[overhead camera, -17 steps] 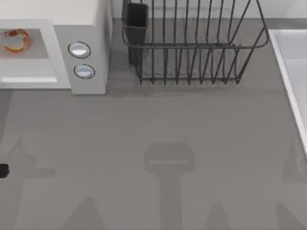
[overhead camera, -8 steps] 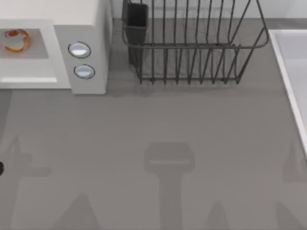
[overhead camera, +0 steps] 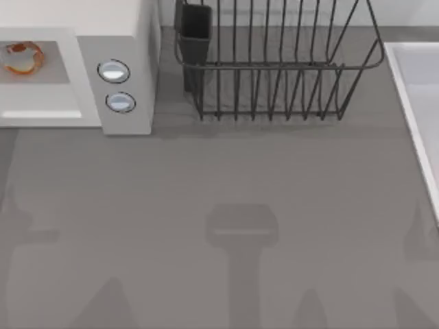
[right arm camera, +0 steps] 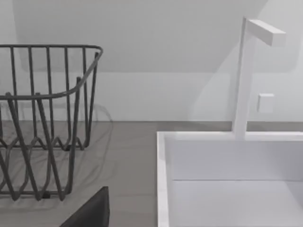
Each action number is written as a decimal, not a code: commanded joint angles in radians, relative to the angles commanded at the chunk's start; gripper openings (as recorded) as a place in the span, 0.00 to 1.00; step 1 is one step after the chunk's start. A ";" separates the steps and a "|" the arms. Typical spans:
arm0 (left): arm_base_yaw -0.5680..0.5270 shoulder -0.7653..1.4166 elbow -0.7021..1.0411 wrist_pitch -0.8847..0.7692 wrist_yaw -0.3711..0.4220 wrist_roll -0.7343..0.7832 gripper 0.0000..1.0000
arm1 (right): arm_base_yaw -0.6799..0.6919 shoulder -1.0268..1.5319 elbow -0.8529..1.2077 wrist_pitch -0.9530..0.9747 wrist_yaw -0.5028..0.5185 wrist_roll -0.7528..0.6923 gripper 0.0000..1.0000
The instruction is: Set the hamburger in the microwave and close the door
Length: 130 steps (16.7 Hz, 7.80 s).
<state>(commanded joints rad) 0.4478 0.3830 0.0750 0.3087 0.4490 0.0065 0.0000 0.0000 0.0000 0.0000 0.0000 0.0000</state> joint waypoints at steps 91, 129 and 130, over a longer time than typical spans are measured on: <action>0.262 0.995 0.506 -0.455 0.041 0.571 0.00 | 0.000 0.000 0.000 0.000 0.000 0.000 1.00; -0.451 0.846 0.373 -0.319 -0.429 0.002 0.00 | 0.000 0.000 0.000 0.000 0.000 0.000 1.00; -0.452 0.892 0.400 -0.300 -0.429 0.002 0.00 | 0.000 0.000 0.000 0.000 0.000 0.000 1.00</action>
<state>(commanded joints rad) -0.0044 1.2753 0.4745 0.0088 0.0199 0.0089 0.0000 0.0000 0.0000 0.0000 0.0000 0.0000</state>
